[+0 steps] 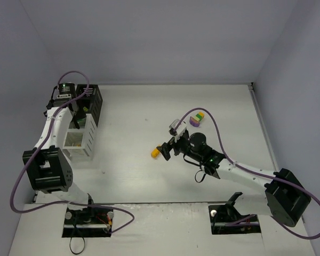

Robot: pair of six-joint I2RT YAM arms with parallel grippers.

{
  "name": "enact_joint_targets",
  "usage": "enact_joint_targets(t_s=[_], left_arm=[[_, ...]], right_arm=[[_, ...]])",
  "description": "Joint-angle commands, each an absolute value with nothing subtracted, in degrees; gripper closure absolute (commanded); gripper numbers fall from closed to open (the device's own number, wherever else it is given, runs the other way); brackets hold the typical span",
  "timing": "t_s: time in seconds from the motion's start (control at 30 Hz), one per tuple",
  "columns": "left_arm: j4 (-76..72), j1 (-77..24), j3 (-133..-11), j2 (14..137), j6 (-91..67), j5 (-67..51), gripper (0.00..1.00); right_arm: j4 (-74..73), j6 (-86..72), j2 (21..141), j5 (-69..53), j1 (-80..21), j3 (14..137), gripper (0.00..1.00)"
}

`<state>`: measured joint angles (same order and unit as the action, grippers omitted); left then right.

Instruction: Sort the legos into containers by color

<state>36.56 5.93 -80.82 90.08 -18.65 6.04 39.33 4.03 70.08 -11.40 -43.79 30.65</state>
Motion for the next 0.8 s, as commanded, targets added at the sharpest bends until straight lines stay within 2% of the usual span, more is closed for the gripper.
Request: enact_joint_targets(t_s=[0.0,0.2,0.33,0.43,0.63,0.77], left_arm=[[34.4,6.9,-83.4,91.8,-19.0,6.7,0.84],[35.4,6.9,-84.0,93.9,-19.5,6.5,0.64],[36.1,6.9,-84.1,92.6,-19.7,6.9,0.43],[36.2,6.7,-84.1,89.5,-19.7,5.6,0.35],[36.2,0.7,-85.2,81.5,-18.3,2.2,0.35],[35.0,-10.4,-84.3,78.1,-15.9,0.7,0.35]], right_arm=[[45.2,3.3,69.7,-12.1,-43.4,31.1,0.07],[45.1,3.3,69.1,-12.1,-43.3,30.8,0.07],[44.9,3.3,69.2,-12.2,-43.2,30.9,0.07],[45.0,3.3,68.7,-12.0,-43.2,30.8,0.07],[44.7,2.1,68.2,-9.9,-42.5,30.7,0.07],[43.8,-2.6,68.1,-6.5,-39.4,30.6,0.1]])
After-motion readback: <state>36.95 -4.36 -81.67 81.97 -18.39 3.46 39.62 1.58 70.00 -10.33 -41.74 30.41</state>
